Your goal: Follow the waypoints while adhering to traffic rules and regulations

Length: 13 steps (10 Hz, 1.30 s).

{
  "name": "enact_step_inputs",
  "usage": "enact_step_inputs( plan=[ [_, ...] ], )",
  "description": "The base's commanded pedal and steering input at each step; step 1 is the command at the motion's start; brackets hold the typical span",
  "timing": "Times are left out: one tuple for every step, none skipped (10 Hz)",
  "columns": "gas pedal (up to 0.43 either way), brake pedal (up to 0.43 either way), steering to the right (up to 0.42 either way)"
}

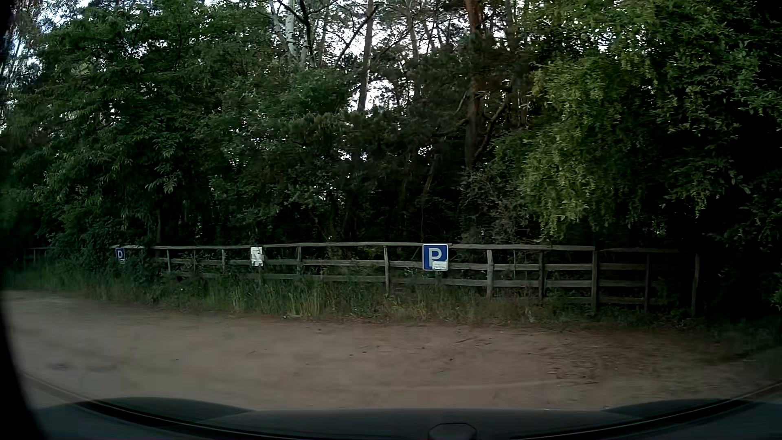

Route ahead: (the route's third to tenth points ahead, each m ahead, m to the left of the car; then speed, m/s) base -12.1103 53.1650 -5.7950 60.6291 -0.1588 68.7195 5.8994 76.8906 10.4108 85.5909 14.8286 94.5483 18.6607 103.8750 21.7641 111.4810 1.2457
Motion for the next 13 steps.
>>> enact_step_inputs(
  plan=[
    [0.0,0.03,-0.82],
    [0.0,0.03,-0.831],
    [0.0,0.03,-0.837],
    [0.0,0.03,-0.842],
    [0.0,0.03,-0.848],
    [0.0,0.03,-0.849],
    [0.0,0.03,-0.848],
    [0.0,0.03,-0.848],
    [0.0,0.03,-0.848],
    [0.0,0.03,-0.848],
    [0.0,0.03,-0.847],
    [0.0,0.03,-0.845],
    [0.0,0.03,-0.842]
  ],
)
